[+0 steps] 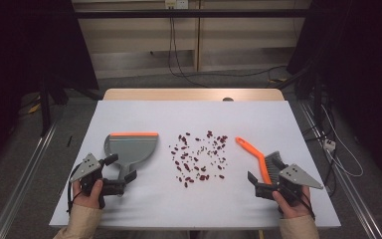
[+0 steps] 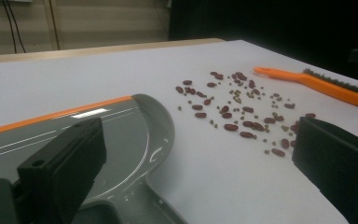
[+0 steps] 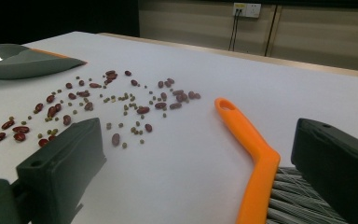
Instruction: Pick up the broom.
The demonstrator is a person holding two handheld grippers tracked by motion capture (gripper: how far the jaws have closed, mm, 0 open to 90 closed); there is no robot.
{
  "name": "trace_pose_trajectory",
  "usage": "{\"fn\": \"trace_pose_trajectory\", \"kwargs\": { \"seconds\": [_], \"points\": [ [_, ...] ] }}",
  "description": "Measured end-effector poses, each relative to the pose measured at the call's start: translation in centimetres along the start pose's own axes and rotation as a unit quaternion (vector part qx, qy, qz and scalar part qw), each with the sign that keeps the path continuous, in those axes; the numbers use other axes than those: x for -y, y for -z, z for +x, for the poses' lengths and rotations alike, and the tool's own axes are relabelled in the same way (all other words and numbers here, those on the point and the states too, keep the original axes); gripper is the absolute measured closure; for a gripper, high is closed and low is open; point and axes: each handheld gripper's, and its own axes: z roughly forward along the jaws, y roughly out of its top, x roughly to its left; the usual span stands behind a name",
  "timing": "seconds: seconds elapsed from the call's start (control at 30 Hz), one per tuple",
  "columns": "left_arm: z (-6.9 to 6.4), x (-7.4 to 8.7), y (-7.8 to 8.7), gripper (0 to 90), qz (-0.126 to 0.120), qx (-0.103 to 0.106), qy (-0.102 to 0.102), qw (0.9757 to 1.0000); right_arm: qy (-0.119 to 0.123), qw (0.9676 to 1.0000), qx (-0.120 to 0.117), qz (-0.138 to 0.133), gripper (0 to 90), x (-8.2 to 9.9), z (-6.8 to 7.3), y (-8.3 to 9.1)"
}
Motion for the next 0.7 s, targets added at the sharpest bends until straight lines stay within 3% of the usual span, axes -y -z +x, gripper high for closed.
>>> {"fn": "trace_pose_trajectory", "kwargs": {
  "seconds": [0.4,0.63,0.7],
  "points": [
    [0.0,0.0,-0.1,2.7,0.001,0.002,-0.002,1.0,0.001,1.0,0.005,0.006,5.3,-0.3,-0.3,-0.3],
    [0.1,0.0,-0.1,2.7,-0.001,0.002,-0.002,1.0,0.019,0.999,-0.004,0.039,6.8,-1.9,-1.3,-1.5],
    [0.1,0.0,-0.1,2.8,-0.001,0.003,-0.001,1.0,0.01,0.9988,-0.011,0.046,7.2,-2.2,-1.5,-1.7]
  ]
}}
